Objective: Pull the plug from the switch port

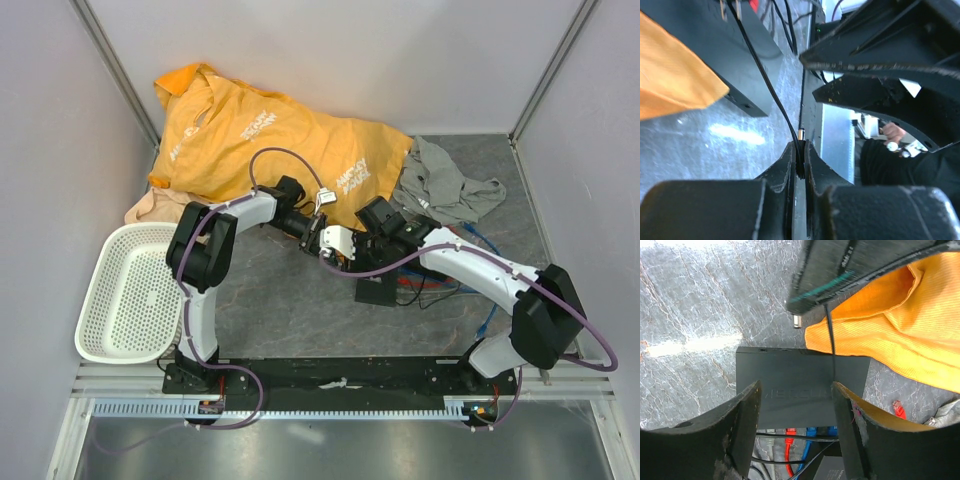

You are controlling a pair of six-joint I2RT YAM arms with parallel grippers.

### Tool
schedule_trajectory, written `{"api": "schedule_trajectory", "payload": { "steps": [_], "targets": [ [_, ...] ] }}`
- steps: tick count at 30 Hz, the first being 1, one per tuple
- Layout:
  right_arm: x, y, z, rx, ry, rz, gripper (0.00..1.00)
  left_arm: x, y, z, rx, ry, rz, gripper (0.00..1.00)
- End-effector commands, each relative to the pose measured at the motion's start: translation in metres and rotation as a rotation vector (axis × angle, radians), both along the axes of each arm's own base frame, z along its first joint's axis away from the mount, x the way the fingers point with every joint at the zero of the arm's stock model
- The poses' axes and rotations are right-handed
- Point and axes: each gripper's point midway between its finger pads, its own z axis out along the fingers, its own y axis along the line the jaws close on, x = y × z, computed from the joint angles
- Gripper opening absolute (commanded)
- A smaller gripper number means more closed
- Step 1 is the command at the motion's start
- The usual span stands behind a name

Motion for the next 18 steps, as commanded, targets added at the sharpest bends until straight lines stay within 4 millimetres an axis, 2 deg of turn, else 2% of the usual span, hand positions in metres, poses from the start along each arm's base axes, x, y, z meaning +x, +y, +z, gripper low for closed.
{"api": "schedule_trajectory", "payload": {
  "steps": [1, 6, 8, 9, 10, 11, 12, 14, 15, 16, 17, 18],
  "targets": [
    [0.009, 0.009, 0.005, 0.051, -0.026, -0.02, 0.67, -0.01, 0.002, 0.031, -0.066, -0.022, -0.029, 0.02],
    [0.025, 0.017, -0.01, 0.073, -0.06, -0.082, 0.69, -0.015, 0.006, 0.034, -0.069, -0.031, -0.036, 0.02],
    [0.038, 0.024, -0.01, 0.1, -0.097, -0.115, 0.69, -0.017, 0.006, 0.034, -0.07, -0.036, -0.038, 0.02],
    [0.043, 0.028, -0.008, 0.111, -0.105, -0.116, 0.68, -0.017, 0.007, 0.033, -0.066, -0.034, -0.036, 0.02],
    [0.043, 0.032, -0.017, 0.102, -0.078, -0.104, 0.66, -0.016, 0.007, 0.033, -0.061, -0.035, -0.036, 0.02],
    [0.044, 0.034, -0.018, 0.097, -0.077, -0.094, 0.63, -0.015, 0.008, 0.033, -0.06, -0.041, -0.035, 0.02],
    [0.047, 0.036, -0.017, 0.096, -0.081, -0.092, 0.49, -0.014, 0.008, 0.031, -0.052, -0.042, -0.032, 0.02],
    [0.053, 0.034, -0.019, 0.074, -0.093, -0.102, 0.33, -0.013, 0.01, 0.028, -0.039, -0.046, -0.027, 0.02],
    [0.057, 0.034, -0.015, 0.076, -0.104, -0.107, 0.17, -0.011, 0.011, 0.023, -0.01, -0.06, -0.024, 0.02],
    [0.057, 0.03, -0.011, 0.072, -0.108, -0.113, 0.1, -0.01, 0.012, 0.019, 0.006, -0.065, -0.022, 0.03],
    [0.062, 0.024, -0.005, 0.07, -0.12, -0.131, 0.05, -0.009, 0.014, 0.017, 0.021, -0.074, -0.019, 0.15],
    [0.065, 0.021, 0.003, 0.071, -0.134, -0.143, 0.0, -0.006, 0.016, 0.012, 0.046, -0.085, -0.013, 0.21]
  ]
}}
